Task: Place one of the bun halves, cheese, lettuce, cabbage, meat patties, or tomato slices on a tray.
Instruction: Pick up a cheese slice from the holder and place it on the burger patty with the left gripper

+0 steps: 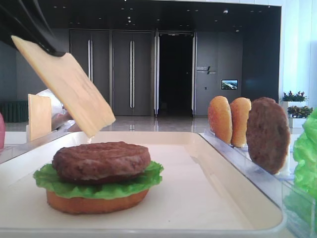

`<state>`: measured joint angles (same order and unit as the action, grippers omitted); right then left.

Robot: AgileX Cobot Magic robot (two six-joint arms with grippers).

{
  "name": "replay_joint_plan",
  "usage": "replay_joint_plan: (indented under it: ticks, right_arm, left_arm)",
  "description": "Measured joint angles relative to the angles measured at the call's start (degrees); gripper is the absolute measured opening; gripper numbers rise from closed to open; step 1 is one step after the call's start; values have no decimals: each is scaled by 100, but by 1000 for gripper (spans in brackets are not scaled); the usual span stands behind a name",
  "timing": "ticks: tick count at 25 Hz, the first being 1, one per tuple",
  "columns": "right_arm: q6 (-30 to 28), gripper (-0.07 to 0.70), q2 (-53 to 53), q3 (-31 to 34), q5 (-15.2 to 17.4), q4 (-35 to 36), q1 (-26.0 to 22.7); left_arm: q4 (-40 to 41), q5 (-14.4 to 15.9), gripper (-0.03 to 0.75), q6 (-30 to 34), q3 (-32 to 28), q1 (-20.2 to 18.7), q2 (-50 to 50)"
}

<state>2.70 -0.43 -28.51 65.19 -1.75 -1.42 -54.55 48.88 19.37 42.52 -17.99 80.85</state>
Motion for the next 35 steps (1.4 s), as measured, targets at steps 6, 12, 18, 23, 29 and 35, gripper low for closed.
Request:
replay_joint_plan:
  ticks: [6,12,18,23,29,35]
  right_arm:
    - [0,537,0,0,0,0,0]
    - [0,537,0,0,0,0,0]
    - [0,537,0,0,0,0,0]
    - [0,537,0,0,0,0,0]
    - [0,537,0,0,0,0,0]
    - [0,537,0,0,0,0,0]
  left_arm:
    - [-319,-166,31,286,-72,0,17]
    - [-610,-204,31,506,-72,0,273]
    - [-1090,-224,31,958,-72,0,514]
    - [-1151,-265,31,1065,-72,0,645]
    - [-1157,-358,31,1083,-72,0,687]
    - [-1157,-488,31,1100,-72,0,687]
